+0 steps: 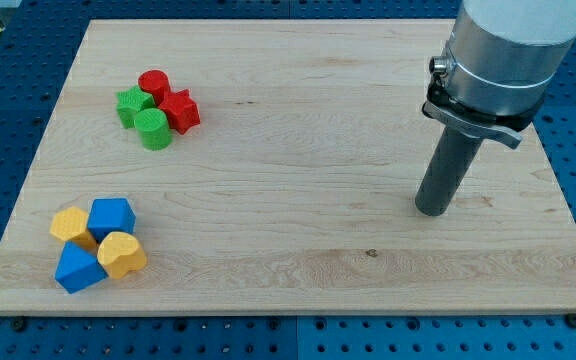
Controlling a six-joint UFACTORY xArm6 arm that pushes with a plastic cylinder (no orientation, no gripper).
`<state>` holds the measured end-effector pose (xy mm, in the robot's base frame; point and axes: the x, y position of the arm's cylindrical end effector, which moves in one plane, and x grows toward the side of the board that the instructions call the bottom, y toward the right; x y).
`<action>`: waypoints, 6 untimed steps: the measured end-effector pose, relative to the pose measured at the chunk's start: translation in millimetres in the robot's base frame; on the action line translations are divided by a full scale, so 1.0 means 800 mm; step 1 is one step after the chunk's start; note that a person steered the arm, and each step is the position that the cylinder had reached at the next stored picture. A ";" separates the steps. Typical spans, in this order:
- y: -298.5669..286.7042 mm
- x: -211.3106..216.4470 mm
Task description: Point at the green star
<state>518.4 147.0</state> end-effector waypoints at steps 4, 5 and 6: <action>-0.106 -0.039; -0.187 -0.039; -0.273 -0.041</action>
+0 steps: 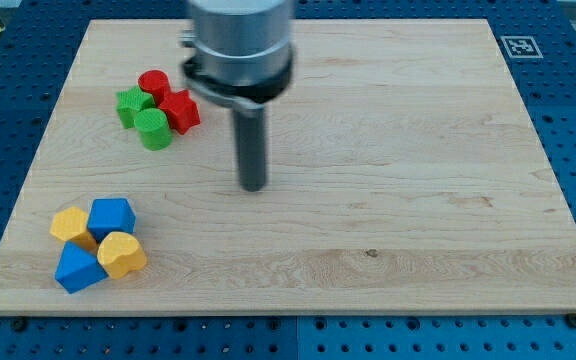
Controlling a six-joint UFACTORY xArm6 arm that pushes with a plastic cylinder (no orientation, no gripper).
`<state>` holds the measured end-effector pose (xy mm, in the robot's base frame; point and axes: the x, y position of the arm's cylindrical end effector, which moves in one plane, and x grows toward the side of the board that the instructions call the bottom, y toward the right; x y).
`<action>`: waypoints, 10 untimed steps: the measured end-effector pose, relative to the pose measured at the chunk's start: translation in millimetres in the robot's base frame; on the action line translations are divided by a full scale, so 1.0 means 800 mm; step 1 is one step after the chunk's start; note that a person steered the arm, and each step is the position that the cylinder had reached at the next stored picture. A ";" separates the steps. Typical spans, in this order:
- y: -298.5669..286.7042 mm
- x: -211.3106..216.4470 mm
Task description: Point at the green star
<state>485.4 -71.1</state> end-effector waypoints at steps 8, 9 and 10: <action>-0.235 -0.192; -0.219 -0.160; -0.196 -0.133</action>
